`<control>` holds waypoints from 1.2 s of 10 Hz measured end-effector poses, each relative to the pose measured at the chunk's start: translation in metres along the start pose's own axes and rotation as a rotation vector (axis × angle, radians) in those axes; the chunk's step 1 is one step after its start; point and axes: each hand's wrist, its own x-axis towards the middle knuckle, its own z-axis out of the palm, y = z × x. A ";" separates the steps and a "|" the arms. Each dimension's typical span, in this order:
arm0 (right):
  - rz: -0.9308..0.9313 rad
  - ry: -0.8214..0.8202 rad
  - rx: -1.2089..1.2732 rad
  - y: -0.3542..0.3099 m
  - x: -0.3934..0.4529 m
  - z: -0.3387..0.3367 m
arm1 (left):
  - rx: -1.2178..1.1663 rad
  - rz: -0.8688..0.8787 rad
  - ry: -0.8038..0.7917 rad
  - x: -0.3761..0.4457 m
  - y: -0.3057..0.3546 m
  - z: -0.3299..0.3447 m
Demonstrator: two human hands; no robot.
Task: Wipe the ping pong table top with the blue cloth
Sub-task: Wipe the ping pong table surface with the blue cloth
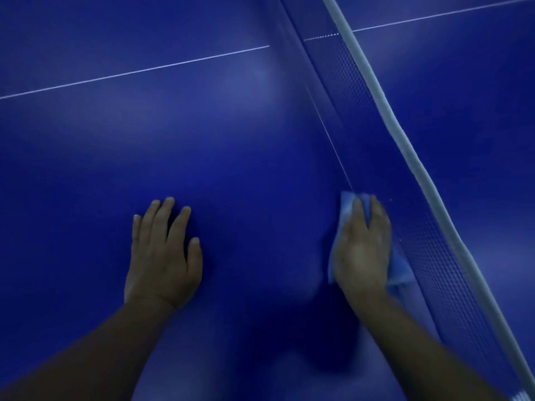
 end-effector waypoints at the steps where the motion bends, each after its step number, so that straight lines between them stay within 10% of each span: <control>1: -0.173 0.000 -0.040 -0.035 0.048 0.025 | 0.016 -0.002 -0.002 0.001 -0.001 0.000; 5: -0.243 -0.017 0.038 -0.171 0.229 0.067 | 0.017 0.037 0.033 0.005 -0.003 0.000; 7: -0.452 -0.042 0.074 -0.122 0.143 0.063 | 0.033 0.052 0.028 0.005 -0.004 0.002; 9: -0.074 -0.057 0.067 -0.148 0.225 0.061 | 0.038 0.077 0.061 0.006 -0.008 0.006; 12: -0.527 -0.141 0.015 -0.212 0.240 0.080 | 0.067 0.096 0.065 0.007 -0.012 0.010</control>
